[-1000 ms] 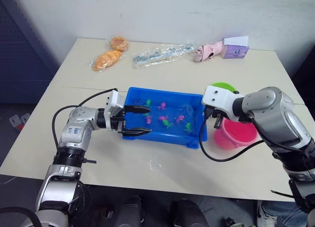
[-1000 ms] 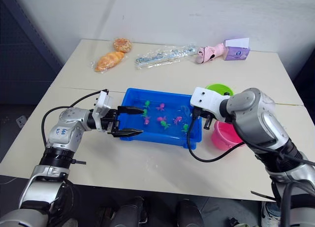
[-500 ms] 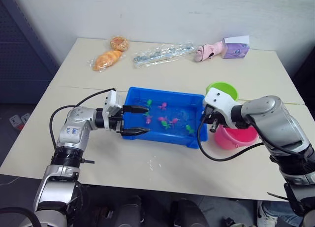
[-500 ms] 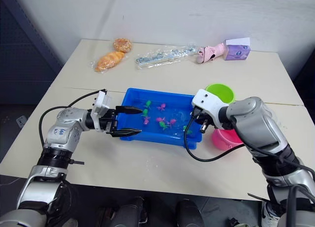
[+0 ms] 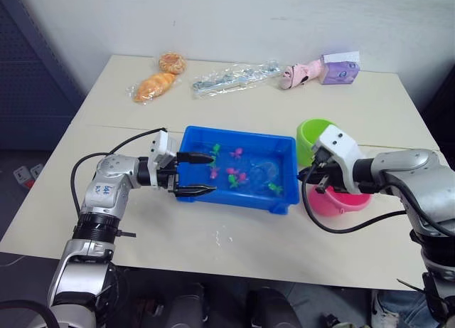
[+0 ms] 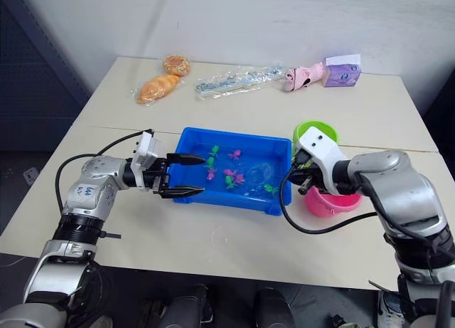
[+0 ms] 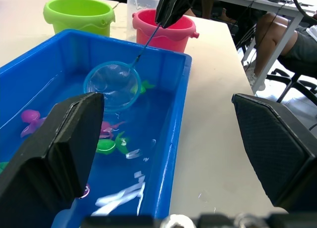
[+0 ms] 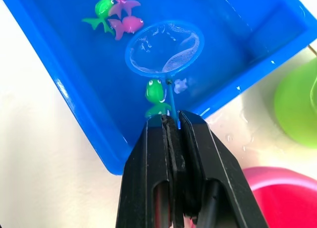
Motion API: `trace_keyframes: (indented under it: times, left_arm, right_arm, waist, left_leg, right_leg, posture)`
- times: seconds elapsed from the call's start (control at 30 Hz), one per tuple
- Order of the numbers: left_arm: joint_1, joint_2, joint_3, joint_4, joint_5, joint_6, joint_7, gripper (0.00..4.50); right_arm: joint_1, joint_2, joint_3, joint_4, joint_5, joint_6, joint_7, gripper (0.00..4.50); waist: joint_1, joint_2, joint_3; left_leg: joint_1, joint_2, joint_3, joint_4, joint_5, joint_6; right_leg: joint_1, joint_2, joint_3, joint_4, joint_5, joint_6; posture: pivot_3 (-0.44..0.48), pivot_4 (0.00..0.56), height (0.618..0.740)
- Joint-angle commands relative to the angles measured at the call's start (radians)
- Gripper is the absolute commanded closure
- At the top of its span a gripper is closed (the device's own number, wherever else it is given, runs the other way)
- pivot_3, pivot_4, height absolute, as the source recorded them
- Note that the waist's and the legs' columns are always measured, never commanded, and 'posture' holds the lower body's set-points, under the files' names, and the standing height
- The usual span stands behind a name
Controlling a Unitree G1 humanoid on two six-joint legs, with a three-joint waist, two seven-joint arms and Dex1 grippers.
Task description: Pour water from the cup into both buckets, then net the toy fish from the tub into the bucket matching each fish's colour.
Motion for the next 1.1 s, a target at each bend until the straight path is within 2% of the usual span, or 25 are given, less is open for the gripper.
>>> trace_keyframes:
  times: [0.03,0.6,1.1]
  left_arm:
    - [-0.018,0.007,-0.001,-0.012,0.003,-0.012,-0.008,0.06]
    - [0.01,0.055,0.006,-0.007,0.027,-0.038,-0.021,0.06]
    - [0.027,0.068,0.014,-0.024,0.024,-0.033,-0.006,0.06]
  right_arm:
    - [-0.028,-0.028,0.027,-0.02,-0.004,-0.054,-0.035,4.5]
    - [-0.128,0.014,0.216,0.044,0.012,-0.113,-0.062,4.5]
    - [-0.099,0.056,0.178,0.048,0.108,-0.068,-0.051,4.5]
  waist:
    - [0.0,0.0,0.0]
    - [-0.001,0.0,0.0]
    - [-0.001,0.0,0.0]
  left_leg:
    - [0.0,0.0,0.0,0.0,0.0,0.0]
    - [0.0,0.0,0.0,0.0,0.0,0.0]
    - [0.0,0.0,0.0,0.0,0.0,0.0]
  right_leg:
    - [0.0,0.0,0.0,0.0,0.0,0.0]
    - [0.0,0.0,0.0,0.0,0.0,0.0]
    - [0.0,0.0,0.0,0.0,0.0,0.0]
  posture:
    - [0.0,0.15,0.74]
    - [0.0,0.15,0.74]
    - [0.0,0.15,0.74]
